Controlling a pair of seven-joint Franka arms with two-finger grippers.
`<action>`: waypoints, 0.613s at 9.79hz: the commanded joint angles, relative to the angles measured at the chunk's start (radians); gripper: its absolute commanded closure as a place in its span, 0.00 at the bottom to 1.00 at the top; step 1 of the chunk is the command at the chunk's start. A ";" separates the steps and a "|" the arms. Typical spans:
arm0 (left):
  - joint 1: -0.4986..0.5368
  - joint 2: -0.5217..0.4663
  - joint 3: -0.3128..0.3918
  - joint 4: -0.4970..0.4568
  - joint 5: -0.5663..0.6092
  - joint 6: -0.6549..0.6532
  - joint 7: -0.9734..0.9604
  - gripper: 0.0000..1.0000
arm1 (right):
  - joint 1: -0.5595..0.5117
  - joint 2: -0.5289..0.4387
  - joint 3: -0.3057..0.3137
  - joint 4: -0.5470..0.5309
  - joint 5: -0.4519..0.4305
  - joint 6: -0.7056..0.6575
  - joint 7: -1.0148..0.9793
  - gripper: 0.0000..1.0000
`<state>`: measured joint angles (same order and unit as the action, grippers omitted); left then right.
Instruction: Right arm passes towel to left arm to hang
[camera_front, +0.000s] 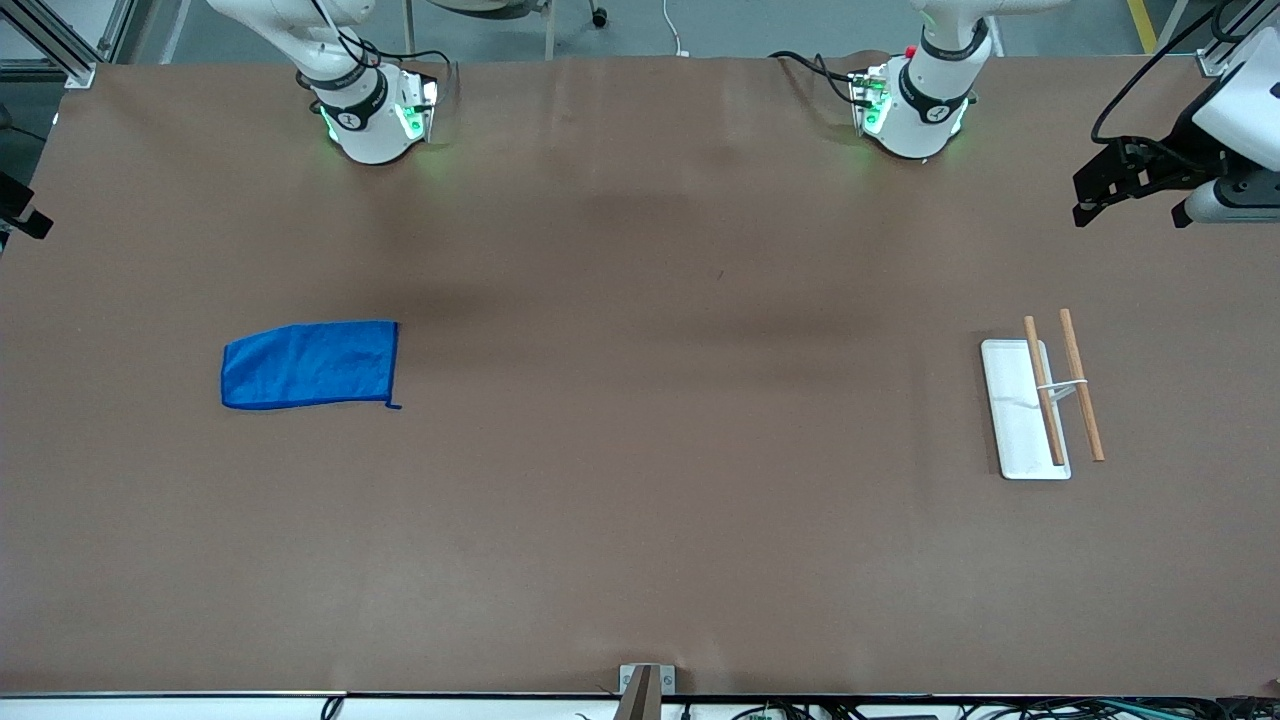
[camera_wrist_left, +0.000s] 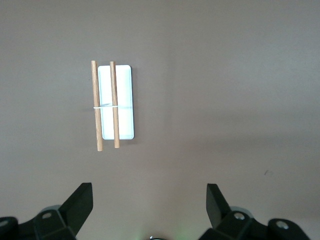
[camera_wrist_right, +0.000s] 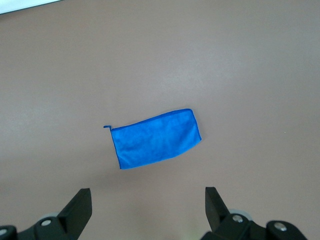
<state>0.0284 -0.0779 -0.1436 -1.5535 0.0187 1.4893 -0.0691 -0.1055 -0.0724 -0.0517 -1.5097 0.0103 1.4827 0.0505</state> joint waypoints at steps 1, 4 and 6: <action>0.001 0.006 -0.005 -0.023 -0.002 -0.004 -0.001 0.00 | -0.013 0.006 0.013 0.019 -0.010 -0.015 0.005 0.00; 0.002 0.007 -0.004 -0.005 0.004 -0.004 -0.008 0.00 | -0.013 0.006 0.013 0.019 -0.010 -0.018 0.005 0.00; 0.007 0.007 -0.004 -0.002 0.004 -0.024 0.005 0.00 | -0.008 0.025 0.012 0.019 -0.012 -0.018 0.003 0.00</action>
<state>0.0292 -0.0779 -0.1434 -1.5448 0.0187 1.4867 -0.0689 -0.1055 -0.0691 -0.0514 -1.5097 0.0103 1.4783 0.0504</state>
